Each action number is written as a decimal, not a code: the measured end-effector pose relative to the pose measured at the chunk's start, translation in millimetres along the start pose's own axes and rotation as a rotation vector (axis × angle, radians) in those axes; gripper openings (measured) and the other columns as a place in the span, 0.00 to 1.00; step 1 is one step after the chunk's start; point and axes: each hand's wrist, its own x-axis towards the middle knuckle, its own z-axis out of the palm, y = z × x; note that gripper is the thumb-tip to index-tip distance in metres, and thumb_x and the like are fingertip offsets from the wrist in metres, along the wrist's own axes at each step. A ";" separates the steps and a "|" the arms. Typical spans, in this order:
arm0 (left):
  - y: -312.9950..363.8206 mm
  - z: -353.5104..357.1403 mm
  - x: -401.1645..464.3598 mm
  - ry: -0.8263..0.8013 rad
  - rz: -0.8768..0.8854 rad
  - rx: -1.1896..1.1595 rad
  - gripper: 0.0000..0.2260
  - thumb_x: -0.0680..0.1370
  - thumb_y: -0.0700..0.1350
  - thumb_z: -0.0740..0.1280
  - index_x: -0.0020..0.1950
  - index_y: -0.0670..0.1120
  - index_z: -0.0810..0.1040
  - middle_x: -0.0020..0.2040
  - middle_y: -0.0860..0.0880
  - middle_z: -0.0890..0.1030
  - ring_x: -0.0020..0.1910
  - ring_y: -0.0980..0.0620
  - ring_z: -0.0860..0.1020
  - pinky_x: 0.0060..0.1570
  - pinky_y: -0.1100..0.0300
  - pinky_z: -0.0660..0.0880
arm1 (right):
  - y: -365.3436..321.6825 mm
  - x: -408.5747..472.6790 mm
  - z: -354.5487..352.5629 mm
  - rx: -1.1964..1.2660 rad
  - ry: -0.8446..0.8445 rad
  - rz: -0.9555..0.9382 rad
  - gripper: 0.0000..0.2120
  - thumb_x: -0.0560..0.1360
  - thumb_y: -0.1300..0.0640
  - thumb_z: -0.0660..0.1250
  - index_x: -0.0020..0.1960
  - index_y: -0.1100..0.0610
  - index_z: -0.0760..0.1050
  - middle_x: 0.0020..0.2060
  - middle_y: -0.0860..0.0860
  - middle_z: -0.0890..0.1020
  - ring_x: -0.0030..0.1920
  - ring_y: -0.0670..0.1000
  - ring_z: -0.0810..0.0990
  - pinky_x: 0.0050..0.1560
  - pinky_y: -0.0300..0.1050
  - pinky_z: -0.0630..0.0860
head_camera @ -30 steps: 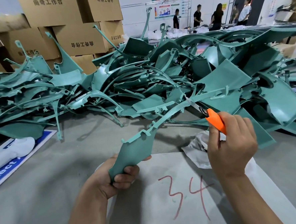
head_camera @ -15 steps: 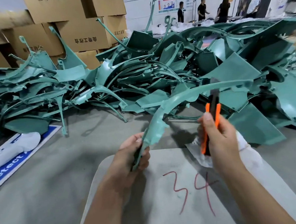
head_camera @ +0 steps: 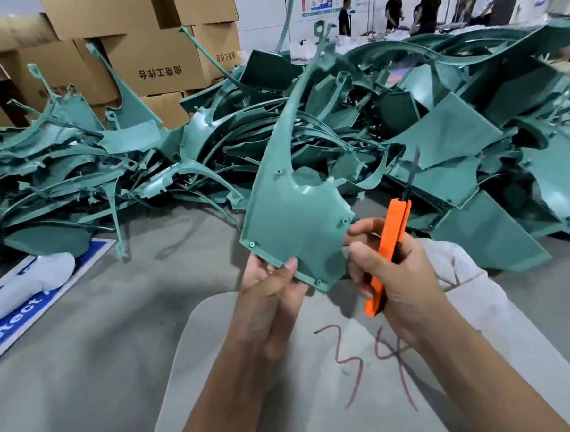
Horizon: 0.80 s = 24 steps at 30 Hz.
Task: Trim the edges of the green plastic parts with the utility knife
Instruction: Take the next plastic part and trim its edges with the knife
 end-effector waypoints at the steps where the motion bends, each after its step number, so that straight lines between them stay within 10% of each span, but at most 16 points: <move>1: -0.2 0.6 -1.3 -0.013 -0.014 0.017 0.25 0.80 0.28 0.60 0.77 0.37 0.65 0.74 0.34 0.72 0.71 0.34 0.73 0.64 0.42 0.76 | 0.5 0.3 0.0 -0.056 0.052 -0.018 0.13 0.66 0.55 0.85 0.46 0.49 0.84 0.33 0.51 0.81 0.26 0.49 0.71 0.24 0.39 0.69; 10: 27.3 -21.1 -8.1 0.062 -0.122 0.313 0.19 0.75 0.42 0.71 0.66 0.42 0.80 0.63 0.39 0.83 0.61 0.39 0.82 0.57 0.48 0.82 | 0.9 6.5 -22.4 -0.480 0.094 -0.157 0.08 0.74 0.65 0.78 0.43 0.53 0.85 0.32 0.46 0.84 0.29 0.41 0.80 0.32 0.29 0.73; 13: 18.9 -22.5 -9.5 0.074 -0.110 0.389 0.18 0.72 0.39 0.75 0.62 0.41 0.83 0.61 0.38 0.84 0.60 0.37 0.82 0.59 0.46 0.80 | 2.4 3.6 -16.7 -0.592 0.025 -0.216 0.08 0.75 0.48 0.78 0.44 0.52 0.83 0.30 0.49 0.81 0.28 0.46 0.77 0.32 0.33 0.74; 18: 27.4 -24.9 -9.4 0.026 -0.152 0.220 0.24 0.72 0.41 0.76 0.67 0.39 0.78 0.64 0.35 0.81 0.59 0.36 0.82 0.52 0.48 0.81 | -3.4 5.1 -22.5 -0.477 0.006 -0.135 0.41 0.77 0.24 0.59 0.41 0.66 0.71 0.25 0.62 0.69 0.22 0.48 0.65 0.23 0.38 0.60; 24: 28.1 -22.2 -8.6 0.017 -0.123 0.244 0.21 0.71 0.38 0.74 0.64 0.39 0.80 0.62 0.35 0.82 0.55 0.38 0.84 0.49 0.50 0.82 | 0.4 3.6 -20.3 -0.868 -0.045 -0.275 0.25 0.80 0.27 0.55 0.35 0.42 0.75 0.26 0.43 0.73 0.29 0.44 0.68 0.32 0.43 0.63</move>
